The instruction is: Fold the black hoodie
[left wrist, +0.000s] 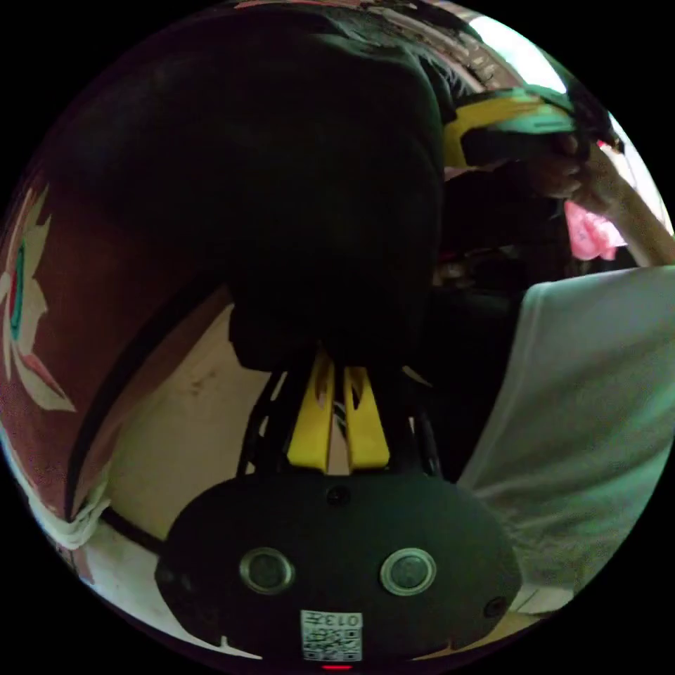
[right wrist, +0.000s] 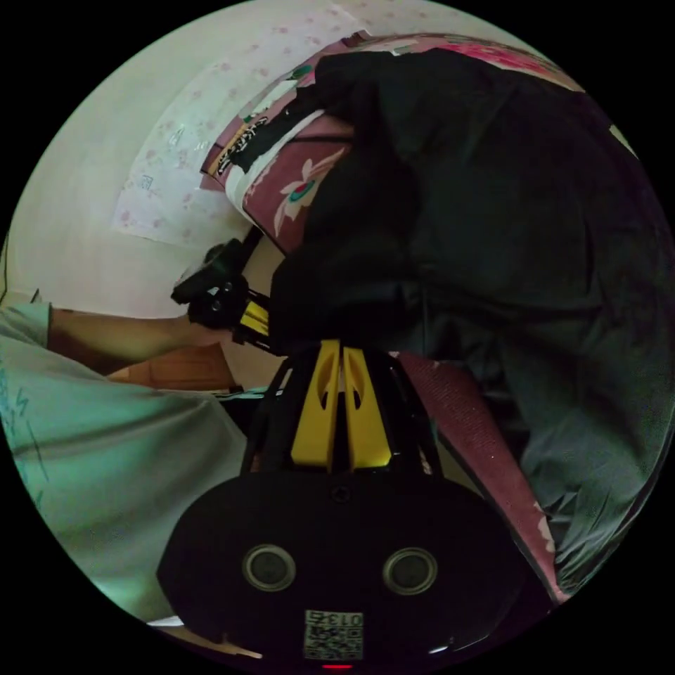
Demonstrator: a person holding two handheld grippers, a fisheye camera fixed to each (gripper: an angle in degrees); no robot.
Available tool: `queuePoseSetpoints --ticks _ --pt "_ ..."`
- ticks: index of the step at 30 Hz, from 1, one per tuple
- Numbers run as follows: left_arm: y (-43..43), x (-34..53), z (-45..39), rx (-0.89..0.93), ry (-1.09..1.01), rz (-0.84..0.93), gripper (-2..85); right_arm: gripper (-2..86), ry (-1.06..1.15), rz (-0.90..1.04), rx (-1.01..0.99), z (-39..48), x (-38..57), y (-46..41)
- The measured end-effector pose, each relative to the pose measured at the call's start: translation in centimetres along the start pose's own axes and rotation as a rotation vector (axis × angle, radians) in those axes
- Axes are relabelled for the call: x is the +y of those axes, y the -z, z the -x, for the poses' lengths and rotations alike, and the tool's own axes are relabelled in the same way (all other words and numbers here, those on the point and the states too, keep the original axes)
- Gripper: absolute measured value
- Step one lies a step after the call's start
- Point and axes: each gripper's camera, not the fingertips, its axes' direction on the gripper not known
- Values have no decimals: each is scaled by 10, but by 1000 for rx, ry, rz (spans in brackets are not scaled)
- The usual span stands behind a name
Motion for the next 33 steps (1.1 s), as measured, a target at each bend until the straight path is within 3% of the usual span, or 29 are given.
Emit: queuePoseSetpoints --ticks 8,13,15,17,18,19,20,21,24,26,29,33 --pt "179 64 39 844 -388 -205 6 0 111 -124 -308 -51 15 88" --pt "286 29 80 1122 -525 -443 14 2 189 -203 -427 -102 -5 139" --pt "317 2 117 1195 -436 -629 23 4 97 -304 -476 -144 -15 151" --pt "337 -20 190 1225 8 -1001 67 10 -246 -531 -594 -230 -15 150" --pt "338 -18 205 1218 142 -1106 89 12 -361 -602 -643 -253 -10 146" --pt "340 -7 227 1180 361 -1339 136 15 -558 -732 -772 -293 5 133" --pt "348 -1 240 1130 467 -1446 186 18 -655 -829 -851 -315 19 124" --pt "354 -2 244 1118 468 -1434 190 20 -663 -861 -863 -320 23 124" --pt "398 8 255 912 342 -1321 188 42 -548 -829 -729 -319 31 144" --pt "421 24 249 600 333 -1193 176 86 -439 -715 -440 -301 36 162" --pt "415 14 215 291 261 -935 193 130 -315 -594 -231 -275 25 162" --pt "375 -34 145 126 64 -694 224 136 -241 -519 53 -266 -5 160"
